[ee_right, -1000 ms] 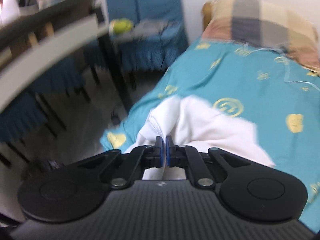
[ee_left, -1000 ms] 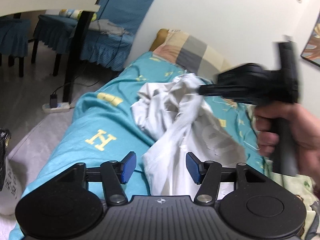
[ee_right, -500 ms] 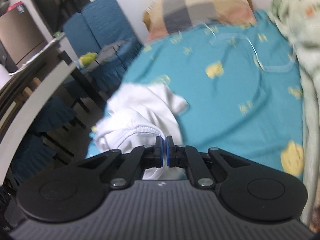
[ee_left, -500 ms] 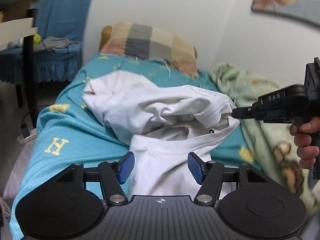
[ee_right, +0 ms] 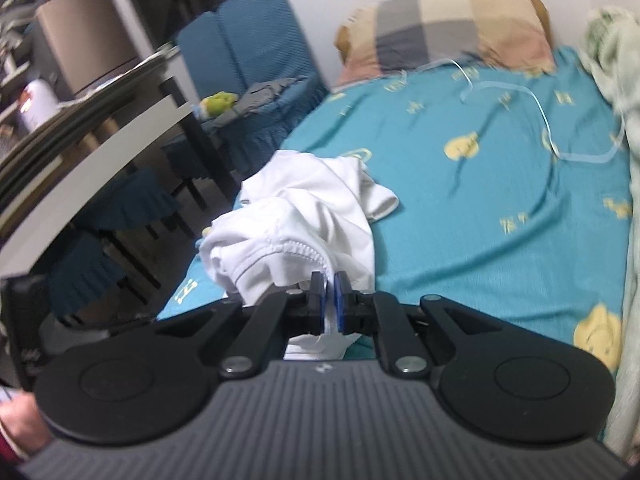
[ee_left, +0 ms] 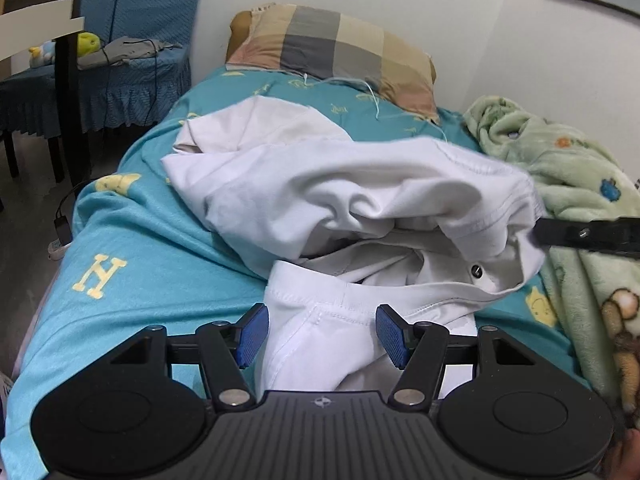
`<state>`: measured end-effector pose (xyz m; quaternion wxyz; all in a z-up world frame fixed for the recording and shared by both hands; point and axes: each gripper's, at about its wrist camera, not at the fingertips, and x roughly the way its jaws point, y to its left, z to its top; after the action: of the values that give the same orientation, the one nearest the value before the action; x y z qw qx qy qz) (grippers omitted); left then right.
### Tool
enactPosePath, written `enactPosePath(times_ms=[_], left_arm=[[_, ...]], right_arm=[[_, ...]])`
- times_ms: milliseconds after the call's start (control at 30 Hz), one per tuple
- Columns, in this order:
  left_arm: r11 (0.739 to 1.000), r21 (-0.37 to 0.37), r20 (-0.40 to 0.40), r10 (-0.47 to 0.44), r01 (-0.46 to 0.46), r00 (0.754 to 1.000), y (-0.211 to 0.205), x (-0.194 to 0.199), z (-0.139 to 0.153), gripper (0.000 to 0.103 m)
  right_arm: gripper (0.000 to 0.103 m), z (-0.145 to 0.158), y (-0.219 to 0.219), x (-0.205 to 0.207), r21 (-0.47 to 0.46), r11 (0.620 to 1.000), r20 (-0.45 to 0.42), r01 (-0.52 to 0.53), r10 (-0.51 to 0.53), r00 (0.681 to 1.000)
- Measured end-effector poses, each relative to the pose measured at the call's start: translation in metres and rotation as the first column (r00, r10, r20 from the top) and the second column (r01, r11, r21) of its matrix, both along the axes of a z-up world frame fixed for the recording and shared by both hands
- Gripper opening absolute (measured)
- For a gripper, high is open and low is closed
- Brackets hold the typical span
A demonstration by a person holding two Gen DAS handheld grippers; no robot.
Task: Fold clothes
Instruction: 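Grasp the T-shirt hem with the left gripper while the right gripper holds it, then lift the T-shirt off the bed with both grippers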
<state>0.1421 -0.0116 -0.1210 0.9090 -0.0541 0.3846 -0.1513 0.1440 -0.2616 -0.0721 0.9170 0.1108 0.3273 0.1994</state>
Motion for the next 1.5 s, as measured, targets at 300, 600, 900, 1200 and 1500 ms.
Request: enactPosePath(times_ms=[300, 600, 900, 1200, 1500], left_arm=[[0.998, -0.057, 0.031, -0.022, 0.024, 0.999, -0.001, -0.004, 0.003, 0.007], [0.982, -0.077, 0.092, -0.164, 0.171, 0.982, -0.001, -0.08, 0.052, 0.005], [0.96, -0.092, 0.002, -0.266, 0.265, 0.964, -0.01, -0.087, 0.041, 0.005], [0.95, -0.112, -0.033, -0.296, 0.29, 0.955, -0.015, -0.086, 0.033, 0.005], [0.906, -0.115, -0.04, -0.415, 0.408, 0.909, -0.03, -0.095, 0.032, 0.005]], right_arm=[[0.047, 0.013, 0.026, -0.015, -0.195, 0.977, 0.116, -0.091, 0.116, 0.986], [0.047, 0.009, 0.057, -0.031, -0.476, 0.863, 0.171, -0.171, 0.281, 0.944], [0.046, -0.019, 0.087, -0.032, -0.711, 0.663, 0.118, -0.234, 0.44, 0.89], [0.046, -0.036, 0.111, -0.026, -0.84, 0.537, 0.267, -0.081, 0.538, 0.799], [0.027, 0.009, 0.074, -0.004, -0.537, 0.843, 0.407, -0.034, 0.294, 0.865]])
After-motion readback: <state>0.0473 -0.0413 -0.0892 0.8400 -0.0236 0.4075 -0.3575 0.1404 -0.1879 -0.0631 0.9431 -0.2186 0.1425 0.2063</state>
